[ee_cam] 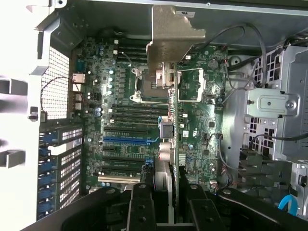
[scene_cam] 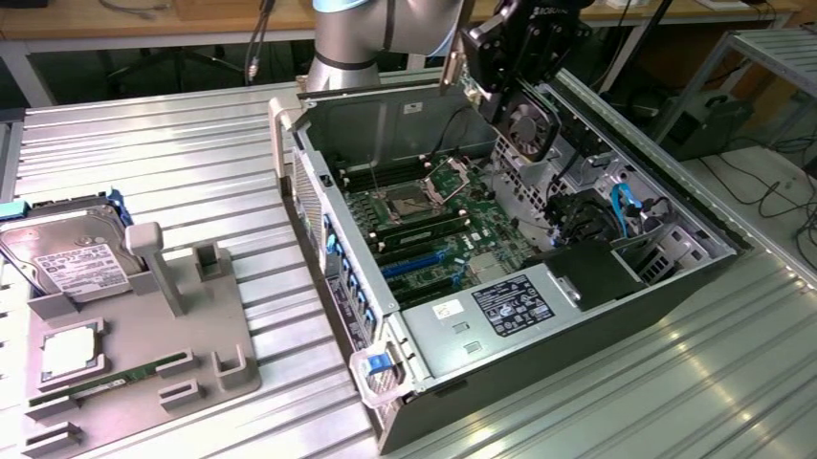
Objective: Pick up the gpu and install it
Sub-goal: 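Insert the gpu into the slot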
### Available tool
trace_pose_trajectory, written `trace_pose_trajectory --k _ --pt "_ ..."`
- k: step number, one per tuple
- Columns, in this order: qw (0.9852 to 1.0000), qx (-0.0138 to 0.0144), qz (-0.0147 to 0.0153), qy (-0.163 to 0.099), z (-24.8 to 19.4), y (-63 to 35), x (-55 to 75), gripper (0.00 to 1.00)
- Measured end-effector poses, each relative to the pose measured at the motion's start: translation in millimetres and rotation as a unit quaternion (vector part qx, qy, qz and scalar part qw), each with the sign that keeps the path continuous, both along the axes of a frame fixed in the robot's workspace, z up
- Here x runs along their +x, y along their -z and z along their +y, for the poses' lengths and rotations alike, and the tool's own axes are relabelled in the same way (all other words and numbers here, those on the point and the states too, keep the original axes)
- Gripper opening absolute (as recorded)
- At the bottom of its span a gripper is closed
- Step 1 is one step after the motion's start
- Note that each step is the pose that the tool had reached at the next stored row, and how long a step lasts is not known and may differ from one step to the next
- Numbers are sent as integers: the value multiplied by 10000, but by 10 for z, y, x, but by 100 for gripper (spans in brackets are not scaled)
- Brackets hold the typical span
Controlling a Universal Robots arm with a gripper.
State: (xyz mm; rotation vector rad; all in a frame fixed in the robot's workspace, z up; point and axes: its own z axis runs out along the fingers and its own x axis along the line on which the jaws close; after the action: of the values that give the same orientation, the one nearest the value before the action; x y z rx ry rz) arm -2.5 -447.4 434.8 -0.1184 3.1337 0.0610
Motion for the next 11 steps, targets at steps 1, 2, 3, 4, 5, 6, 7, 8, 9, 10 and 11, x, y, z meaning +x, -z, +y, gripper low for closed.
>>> trace_pose_trajectory --k 1,2,3,4,5,6,7,8,9,10,11 --pt "10000 0 0 -38 0 0 0 29" --pt "9999 0 0 -109 0 0 0 29" --pt "9999 0 0 -148 0 0 0 29" --pt "9998 0 0 -175 0 0 0 29" --pt "9998 0 0 -203 0 0 0 29" --pt "9997 0 0 -232 0 0 0 29" --pt "9997 0 0 -248 0 0 0 29" --pt "9996 0 0 -279 0 0 0 29" --pt "9995 0 0 -301 0 0 0 29" --pt "9994 0 0 -333 0 0 0 29" --pt "9994 0 0 -355 0 0 0 29"
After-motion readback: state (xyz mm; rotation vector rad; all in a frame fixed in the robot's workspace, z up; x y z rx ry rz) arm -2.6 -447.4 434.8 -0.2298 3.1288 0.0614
